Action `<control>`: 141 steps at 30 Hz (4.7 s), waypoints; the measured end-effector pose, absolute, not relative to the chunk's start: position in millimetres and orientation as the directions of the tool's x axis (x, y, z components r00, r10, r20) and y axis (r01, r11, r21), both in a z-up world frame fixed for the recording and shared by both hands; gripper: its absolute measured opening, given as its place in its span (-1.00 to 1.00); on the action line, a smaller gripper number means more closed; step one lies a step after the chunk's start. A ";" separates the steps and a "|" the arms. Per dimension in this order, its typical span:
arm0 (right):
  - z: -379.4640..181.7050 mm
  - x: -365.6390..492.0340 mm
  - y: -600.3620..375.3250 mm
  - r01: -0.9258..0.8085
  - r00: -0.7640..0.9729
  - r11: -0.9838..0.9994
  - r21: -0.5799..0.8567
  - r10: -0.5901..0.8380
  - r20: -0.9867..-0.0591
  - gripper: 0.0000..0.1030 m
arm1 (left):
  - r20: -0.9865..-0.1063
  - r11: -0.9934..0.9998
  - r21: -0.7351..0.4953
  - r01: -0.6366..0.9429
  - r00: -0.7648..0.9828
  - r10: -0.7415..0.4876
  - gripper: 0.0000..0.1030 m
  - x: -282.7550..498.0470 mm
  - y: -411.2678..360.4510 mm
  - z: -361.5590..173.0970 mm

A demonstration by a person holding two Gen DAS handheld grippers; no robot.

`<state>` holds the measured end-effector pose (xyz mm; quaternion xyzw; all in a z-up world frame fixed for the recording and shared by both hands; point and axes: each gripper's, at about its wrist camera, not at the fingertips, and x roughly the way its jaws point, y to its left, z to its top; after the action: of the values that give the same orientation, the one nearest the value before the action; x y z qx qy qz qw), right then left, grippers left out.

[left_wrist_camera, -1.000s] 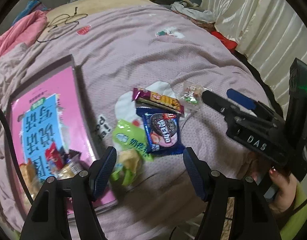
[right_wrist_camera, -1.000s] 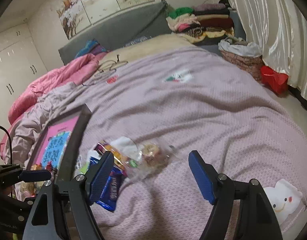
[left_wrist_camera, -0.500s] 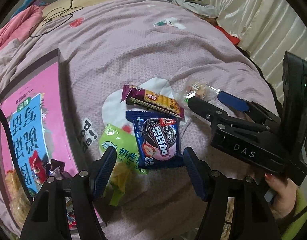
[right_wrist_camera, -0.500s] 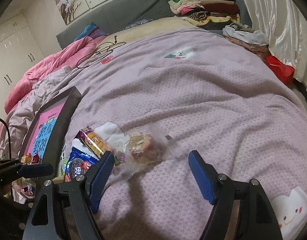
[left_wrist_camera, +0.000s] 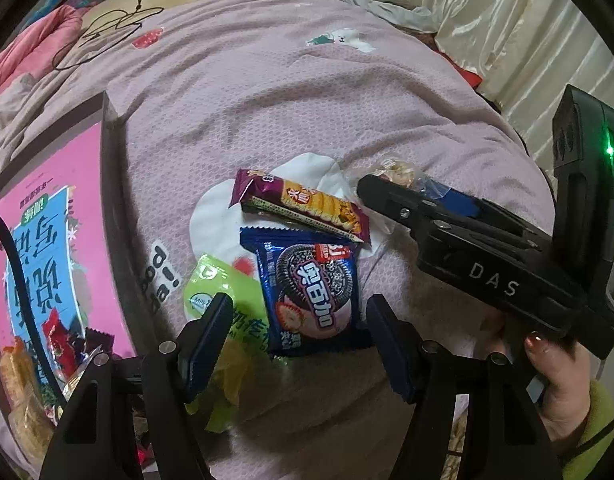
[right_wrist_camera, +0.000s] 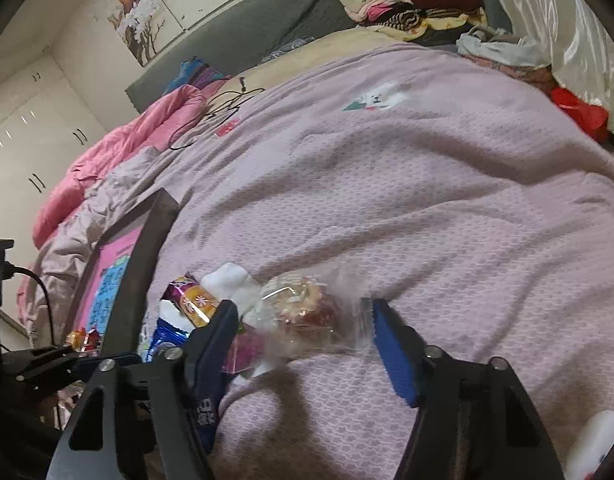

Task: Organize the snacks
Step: 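Grasp the blue Oreo packet with the left tool while the right tool grasps the clear bagged bun, then lift the Oreo packet and bagged bun and carry them over the tray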

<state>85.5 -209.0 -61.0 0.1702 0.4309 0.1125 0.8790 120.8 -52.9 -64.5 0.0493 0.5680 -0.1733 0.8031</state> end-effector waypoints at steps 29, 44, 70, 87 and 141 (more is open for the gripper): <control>-43.9 83.3 -208.6 -0.120 0.672 0.906 0.405 0.375 -0.639 -0.02 | -0.934 0.943 -0.115 0.313 0.288 -0.210 0.04 128.7 -67.1 -79.5; -39.9 80.3 -210.5 -0.125 0.688 0.902 0.414 0.379 -0.618 -0.02 | -0.920 0.941 -0.129 0.314 0.316 -0.232 0.03 116.2 -55.7 -56.5; -12.2 48.1 -178.6 -0.275 0.716 0.901 0.335 0.425 -0.554 -0.01 | -0.889 0.961 -0.147 0.236 0.395 -0.233 0.03 92.5 2.5 -16.0; 7.6 20.8 -152.8 -0.336 0.719 0.879 0.339 0.472 -0.511 -0.01 | -0.874 0.973 -0.148 0.178 0.438 -0.213 0.03 81.3 47.3 1.7; 13.4 -39.2 9.0 -0.610 0.540 0.763 0.213 0.597 -0.593 -0.01 | -0.860 0.973 -0.160 -0.165 0.507 -0.055 0.03 21.5 230.9 -6.3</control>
<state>-39.2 9.0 13.4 -0.0097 0.3342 0.3439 0.8775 21.5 230.9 -6.3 -0.1110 0.4955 0.0318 0.8609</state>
